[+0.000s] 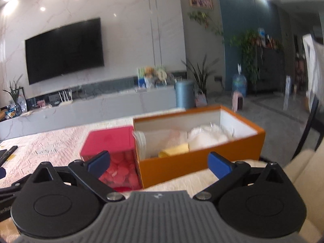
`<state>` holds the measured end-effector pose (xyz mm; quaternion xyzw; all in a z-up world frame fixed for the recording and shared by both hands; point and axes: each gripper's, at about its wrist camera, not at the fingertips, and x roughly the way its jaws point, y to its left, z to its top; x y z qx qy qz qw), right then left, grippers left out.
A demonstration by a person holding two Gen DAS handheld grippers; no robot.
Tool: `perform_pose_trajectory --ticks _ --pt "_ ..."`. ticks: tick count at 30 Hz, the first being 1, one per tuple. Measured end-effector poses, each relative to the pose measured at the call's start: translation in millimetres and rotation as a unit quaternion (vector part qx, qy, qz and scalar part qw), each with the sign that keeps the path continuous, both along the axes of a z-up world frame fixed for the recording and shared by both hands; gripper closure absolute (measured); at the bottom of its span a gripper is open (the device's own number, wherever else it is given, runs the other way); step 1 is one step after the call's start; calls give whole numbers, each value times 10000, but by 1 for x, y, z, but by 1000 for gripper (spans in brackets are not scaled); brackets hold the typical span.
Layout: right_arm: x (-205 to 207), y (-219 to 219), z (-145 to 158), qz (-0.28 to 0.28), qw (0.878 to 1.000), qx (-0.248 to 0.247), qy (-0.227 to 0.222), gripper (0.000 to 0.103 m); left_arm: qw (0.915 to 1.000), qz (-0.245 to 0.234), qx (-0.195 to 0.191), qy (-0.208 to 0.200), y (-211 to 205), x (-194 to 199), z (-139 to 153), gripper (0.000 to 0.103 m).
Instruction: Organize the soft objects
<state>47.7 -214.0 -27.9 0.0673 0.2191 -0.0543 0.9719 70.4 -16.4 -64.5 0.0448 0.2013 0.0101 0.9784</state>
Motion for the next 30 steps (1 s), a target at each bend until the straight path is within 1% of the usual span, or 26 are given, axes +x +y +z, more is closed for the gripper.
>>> perform_pose_trajectory --ticks 3,6,12,30 --pt "7 -3 -8 -49 9998 114 140 2 9997 75 -56 234 2 4 -5 5" --pt "11 -1 -11 -66 9998 29 196 3 9994 97 -120 316 3 1 -6 5" --pt "9 7 -13 -50 9997 -211 90 3 9995 48 -78 297 1 -3 -3 5" --pt "9 5 -11 -52 9998 -170 84 3 9996 14 -105 256 1 -2 4 5"
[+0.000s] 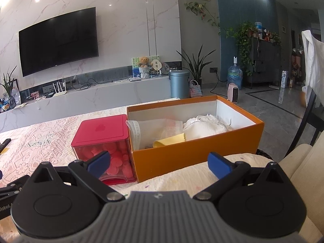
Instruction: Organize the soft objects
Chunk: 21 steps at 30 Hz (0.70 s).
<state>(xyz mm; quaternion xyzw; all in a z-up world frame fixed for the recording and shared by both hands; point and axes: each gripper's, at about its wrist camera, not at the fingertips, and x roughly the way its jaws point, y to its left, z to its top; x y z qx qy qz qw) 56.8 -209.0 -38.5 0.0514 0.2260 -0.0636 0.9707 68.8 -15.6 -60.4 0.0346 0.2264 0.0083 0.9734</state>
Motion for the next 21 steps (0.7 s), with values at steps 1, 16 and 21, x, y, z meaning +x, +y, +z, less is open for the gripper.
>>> perform_pose_trajectory --ticks 1,16,21 --pt "0 0 0 1 10000 -6 0 3 10000 -4 1 -8 0 0 0 5" --pt "1 -2 1 55 10000 -64 -8 3 10000 42 -56 14 1 0 1 5" --pt "2 -3 0 62 9999 -78 -15 3 10000 40 -54 11 2 0 2 5"
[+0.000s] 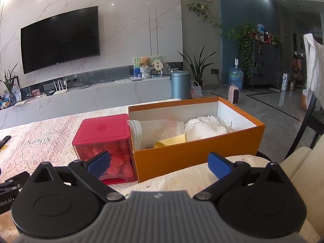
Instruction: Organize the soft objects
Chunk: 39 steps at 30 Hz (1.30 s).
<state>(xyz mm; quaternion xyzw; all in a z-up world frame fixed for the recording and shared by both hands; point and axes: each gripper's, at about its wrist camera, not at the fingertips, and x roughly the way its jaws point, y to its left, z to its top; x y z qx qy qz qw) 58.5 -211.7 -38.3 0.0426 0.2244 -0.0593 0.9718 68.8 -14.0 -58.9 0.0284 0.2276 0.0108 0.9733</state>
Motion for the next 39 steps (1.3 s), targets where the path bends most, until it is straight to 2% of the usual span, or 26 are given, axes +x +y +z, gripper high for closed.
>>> perform_pose_trajectory --ticks 39 --pt "0 0 1 8 10000 -42 -24 3 9999 -32 -64 -82 0 -4 4 5"
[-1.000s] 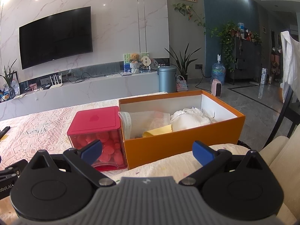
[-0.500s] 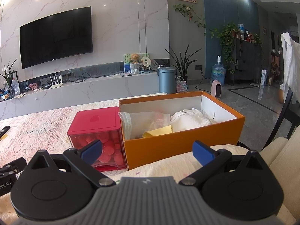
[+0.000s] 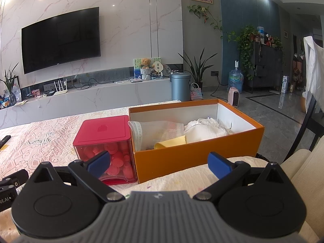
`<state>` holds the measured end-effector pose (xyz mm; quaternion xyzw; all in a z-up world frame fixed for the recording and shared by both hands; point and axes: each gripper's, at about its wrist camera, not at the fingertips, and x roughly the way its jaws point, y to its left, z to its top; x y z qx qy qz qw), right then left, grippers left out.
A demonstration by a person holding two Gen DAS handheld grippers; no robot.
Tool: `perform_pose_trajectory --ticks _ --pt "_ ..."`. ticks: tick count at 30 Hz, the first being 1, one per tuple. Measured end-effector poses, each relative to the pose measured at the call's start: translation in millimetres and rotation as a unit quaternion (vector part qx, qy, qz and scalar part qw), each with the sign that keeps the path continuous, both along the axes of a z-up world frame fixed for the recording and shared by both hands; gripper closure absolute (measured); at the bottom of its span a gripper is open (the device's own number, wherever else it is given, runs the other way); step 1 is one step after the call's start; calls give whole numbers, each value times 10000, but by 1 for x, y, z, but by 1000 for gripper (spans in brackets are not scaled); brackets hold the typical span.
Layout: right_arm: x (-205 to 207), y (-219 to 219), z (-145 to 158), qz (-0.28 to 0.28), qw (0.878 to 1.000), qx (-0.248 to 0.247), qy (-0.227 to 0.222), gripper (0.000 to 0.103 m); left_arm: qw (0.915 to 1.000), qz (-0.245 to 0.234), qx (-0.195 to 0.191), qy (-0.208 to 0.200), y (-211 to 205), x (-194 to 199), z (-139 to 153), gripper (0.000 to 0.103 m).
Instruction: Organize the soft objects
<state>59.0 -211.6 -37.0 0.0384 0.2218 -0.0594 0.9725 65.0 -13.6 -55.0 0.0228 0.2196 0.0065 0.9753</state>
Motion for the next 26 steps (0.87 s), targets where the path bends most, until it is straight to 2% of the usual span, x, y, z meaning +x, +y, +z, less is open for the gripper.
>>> perform_pose_trajectory --ticks 26 --pt "0 0 0 4 10000 2 -7 3 10000 -84 3 -17 -3 -2 -1 5"
